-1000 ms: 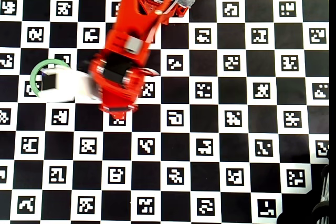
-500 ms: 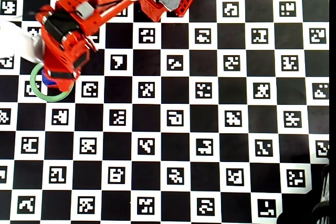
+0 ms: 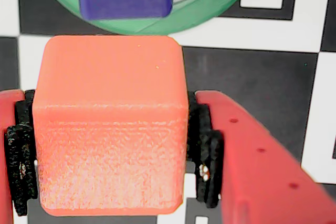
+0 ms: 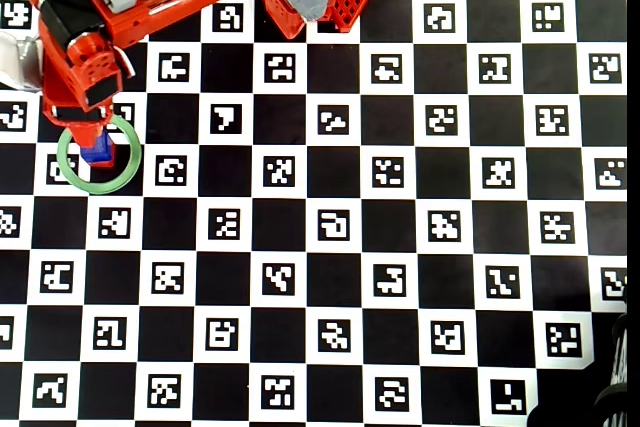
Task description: Grab the red cube then put it in the green circle then put the blue cube on top and finally the orange cube on top
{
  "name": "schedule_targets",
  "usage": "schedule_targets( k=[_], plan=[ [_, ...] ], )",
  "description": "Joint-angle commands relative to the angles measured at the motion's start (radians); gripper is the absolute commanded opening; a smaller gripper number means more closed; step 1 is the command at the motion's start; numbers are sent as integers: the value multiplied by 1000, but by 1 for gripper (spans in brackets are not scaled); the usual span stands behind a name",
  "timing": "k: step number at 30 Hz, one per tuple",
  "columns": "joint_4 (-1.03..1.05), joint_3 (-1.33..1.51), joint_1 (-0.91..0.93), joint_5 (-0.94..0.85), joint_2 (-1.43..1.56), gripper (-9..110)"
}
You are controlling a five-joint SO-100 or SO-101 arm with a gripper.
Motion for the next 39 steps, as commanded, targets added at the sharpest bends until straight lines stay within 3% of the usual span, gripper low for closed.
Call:
schedule_targets(
  k=[1,39],
  plan=[
    [100,-83,5,-5,5,5],
    [-44,-18,0,-15,-97,5]
  ],
)
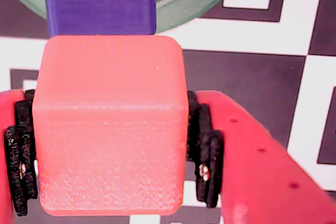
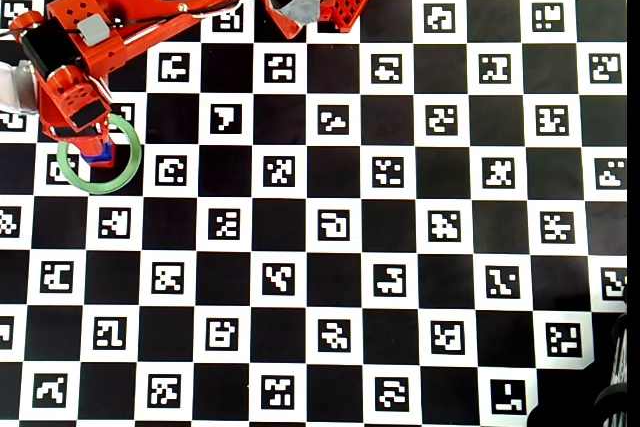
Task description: Grab the red cube then put it in the green circle then put the blue cube on top and finally the orange cube on top
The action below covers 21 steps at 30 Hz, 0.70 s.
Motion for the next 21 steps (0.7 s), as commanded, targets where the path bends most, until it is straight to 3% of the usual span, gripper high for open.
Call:
schedule_targets(
  k=[1,21],
  plan=[
    [-28,-14,0,9,20,5],
    [-138,78,2,18,14,5]
  ],
)
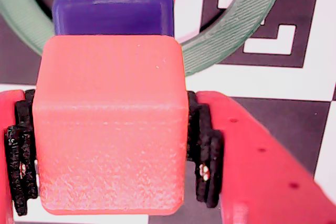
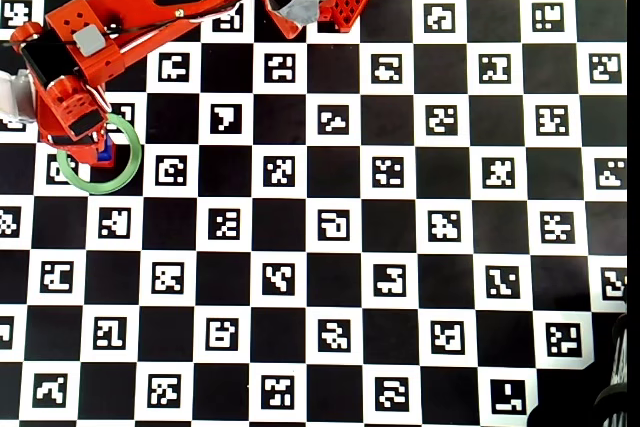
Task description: Grab the red cube then put it in the green circle then put the blue cube on top and finally the orange cube on top
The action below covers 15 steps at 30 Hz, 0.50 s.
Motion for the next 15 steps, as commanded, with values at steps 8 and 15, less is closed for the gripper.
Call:
schedule_targets(
  k=[8,15],
  plan=[
    [-44,26,2,14,35,5],
    [-67,49,5,14,37,5]
  ],
)
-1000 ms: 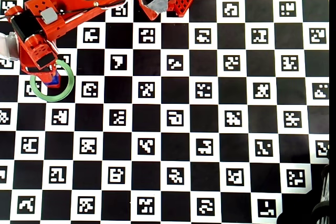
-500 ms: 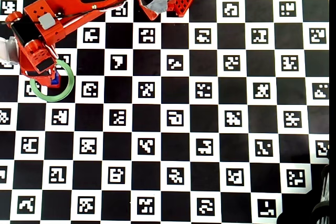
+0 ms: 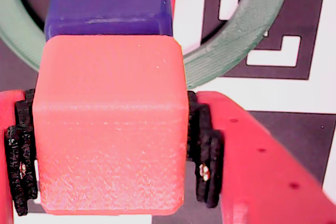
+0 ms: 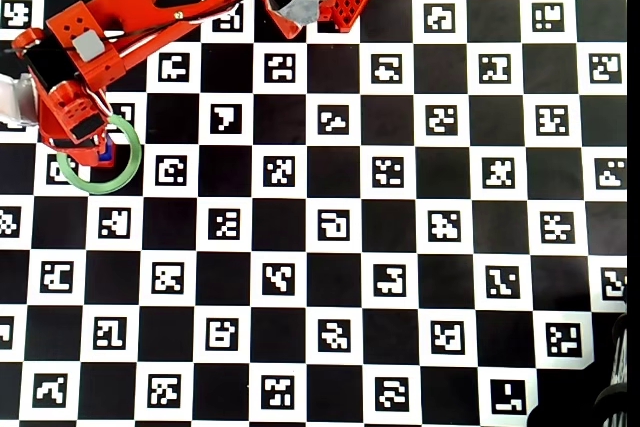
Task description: Grab the red cube then put it in the green circle then put the blue cube on top and finally the orange cube on top
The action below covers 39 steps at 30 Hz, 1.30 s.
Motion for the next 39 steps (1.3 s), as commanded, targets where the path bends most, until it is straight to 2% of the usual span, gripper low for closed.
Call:
schedule_targets(
  k=[1,12,14,17,27,32,39],
  plan=[
    [-12,-12,5,3,37,5],
    [-26,11,5,11,38,7],
    [-29,11,6,23,40,11],
    [-31,12,6,23,41,25],
    [-28,5,12,49,61,42],
    [-12,-28,20,61,78,47],
    [41,-57,26,51,112,47]
  ],
)
